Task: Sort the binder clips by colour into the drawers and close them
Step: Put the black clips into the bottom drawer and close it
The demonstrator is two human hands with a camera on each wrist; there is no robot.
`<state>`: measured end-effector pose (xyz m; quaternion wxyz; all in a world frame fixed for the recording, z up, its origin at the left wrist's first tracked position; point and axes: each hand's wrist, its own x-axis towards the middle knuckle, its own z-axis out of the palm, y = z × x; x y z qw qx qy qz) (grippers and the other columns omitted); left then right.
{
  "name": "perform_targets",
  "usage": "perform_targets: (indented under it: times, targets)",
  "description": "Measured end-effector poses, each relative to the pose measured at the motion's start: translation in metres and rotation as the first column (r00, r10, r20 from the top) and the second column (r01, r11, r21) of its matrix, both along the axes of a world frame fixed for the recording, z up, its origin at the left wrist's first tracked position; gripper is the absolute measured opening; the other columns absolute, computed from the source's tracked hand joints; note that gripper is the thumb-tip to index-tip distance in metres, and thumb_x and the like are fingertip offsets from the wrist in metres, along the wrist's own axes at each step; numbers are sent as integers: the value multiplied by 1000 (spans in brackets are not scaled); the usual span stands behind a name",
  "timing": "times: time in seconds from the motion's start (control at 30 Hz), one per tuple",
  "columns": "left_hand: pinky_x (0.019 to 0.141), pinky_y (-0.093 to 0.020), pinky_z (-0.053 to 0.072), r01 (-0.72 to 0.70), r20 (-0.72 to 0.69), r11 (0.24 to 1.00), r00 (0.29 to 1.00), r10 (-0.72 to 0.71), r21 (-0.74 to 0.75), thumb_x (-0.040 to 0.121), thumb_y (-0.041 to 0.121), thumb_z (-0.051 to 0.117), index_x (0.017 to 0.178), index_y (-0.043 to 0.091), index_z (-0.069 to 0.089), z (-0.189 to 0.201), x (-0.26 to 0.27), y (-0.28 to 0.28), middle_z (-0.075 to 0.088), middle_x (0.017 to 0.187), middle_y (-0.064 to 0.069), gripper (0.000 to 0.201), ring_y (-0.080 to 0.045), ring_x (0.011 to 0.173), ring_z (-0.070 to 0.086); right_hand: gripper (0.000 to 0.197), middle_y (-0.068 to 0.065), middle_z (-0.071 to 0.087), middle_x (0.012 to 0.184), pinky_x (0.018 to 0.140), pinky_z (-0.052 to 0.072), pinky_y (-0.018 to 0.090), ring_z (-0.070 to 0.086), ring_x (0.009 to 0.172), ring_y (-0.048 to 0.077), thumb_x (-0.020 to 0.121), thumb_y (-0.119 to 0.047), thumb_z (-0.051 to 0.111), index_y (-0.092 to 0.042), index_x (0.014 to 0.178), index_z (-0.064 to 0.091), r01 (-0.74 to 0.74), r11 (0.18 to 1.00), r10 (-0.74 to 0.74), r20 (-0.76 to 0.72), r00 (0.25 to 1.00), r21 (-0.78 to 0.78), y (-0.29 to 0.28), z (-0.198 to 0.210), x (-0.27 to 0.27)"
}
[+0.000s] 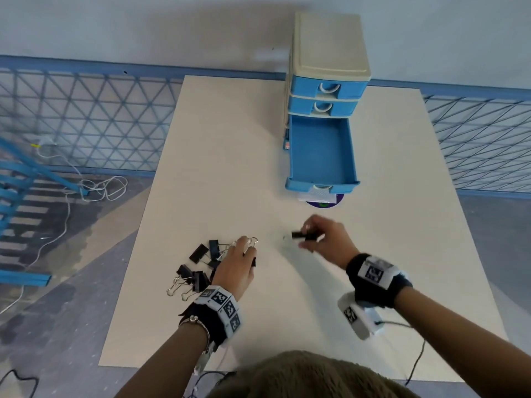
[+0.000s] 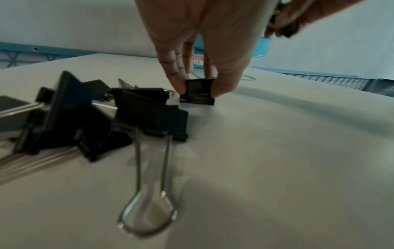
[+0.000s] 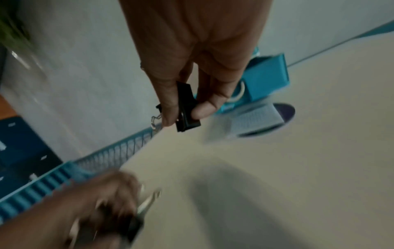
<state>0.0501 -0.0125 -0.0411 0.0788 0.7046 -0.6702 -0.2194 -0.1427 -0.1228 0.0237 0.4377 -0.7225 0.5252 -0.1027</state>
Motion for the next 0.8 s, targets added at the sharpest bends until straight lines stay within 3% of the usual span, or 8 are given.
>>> perform_targets:
  times: [0.17, 0.23, 0.3, 0.37, 0.43, 0.63, 0.73, 0.8]
  targets:
    - [58, -39, 53, 35, 133, 996, 990, -45, 76, 60, -1, 74, 88, 6, 58, 1, -7, -6, 58, 105, -16, 33, -35, 86, 57, 33, 7, 57, 69, 49, 45, 9, 55, 47, 2, 68, 1, 75, -18, 71, 48, 280, 957, -262, 189, 947, -77, -77, 38, 4]
    - [46, -37, 53, 41, 187, 995, 981, -57, 88, 43, -5, 80, 76, 9, 57, -2, -9, -6, 61, 89, -14, 43, -32, 71, 59, 25, 11, 62, 78, 48, 49, 11, 56, 46, -1, 71, -5, 75, -15, 82, 54, 348, 934, -331, 172, 928, -78, -108, 43, 3]
    - [42, -34, 52, 18, 201, 997, 979, -32, 71, 38, -9, 80, 71, 11, 55, -7, -12, -5, 61, 87, -14, 46, -32, 68, 59, 27, 17, 65, 101, 66, 59, 23, 66, 69, 13, 75, -9, 72, -13, 99, 61, 358, 931, -346, 144, 927, -65, -129, 42, 3]
    - [42, -32, 53, -28, 187, 997, 982, 14, 76, 44, -12, 76, 74, 10, 55, -7, -15, -4, 60, 94, -17, 43, -34, 78, 60, 37, 16, 62, 120, 95, 49, 32, 61, 103, 28, 79, -12, 68, -12, 115, 59, 303, 947, -300, 52, 953, -103, -141, 40, 2]
    - [47, -35, 54, -84, 155, 990, 986, 66, 114, 54, -14, 69, 82, 8, 57, -6, -17, -2, 58, 102, -22, 38, -38, 92, 58, 38, 15, 60, 124, 100, 40, 30, 57, 110, 29, 82, -13, 64, -15, 120, 57, 282, 953, -281, 25, 959, -112, -142, 37, -1]
    - [37, -25, 45, -104, 197, 989, 977, 81, 109, 43, -7, 80, 80, 12, 58, -3, -17, -4, 59, 84, -12, 47, -30, 78, 60, 22, 13, 69, 108, 90, 51, 35, 61, 91, 23, 87, -6, 52, -11, 103, 68, 336, 914, -308, 150, 939, -228, -110, 20, -10]
    - [59, -33, 51, -127, 80, 974, 990, 114, 187, 74, -1, 62, 100, 10, 55, 6, -18, -9, 49, 109, -15, 29, -32, 103, 47, 19, 16, 69, 97, 70, 49, 8, 57, 75, 19, 86, 0, 52, -6, 91, 69, 305, 909, -252, 207, 945, -286, -84, 6, -18]
    - [61, -33, 48, -146, -28, 980, 988, 152, 138, 76, -2, 59, 99, 9, 57, 17, -21, -17, 47, 108, -16, 26, -32, 102, 47, 18, 16, 68, 89, 60, 42, 2, 55, 66, 20, 84, 3, 54, -6, 87, 70, 266, 914, -214, 193, 958, -306, -68, -5, -25]
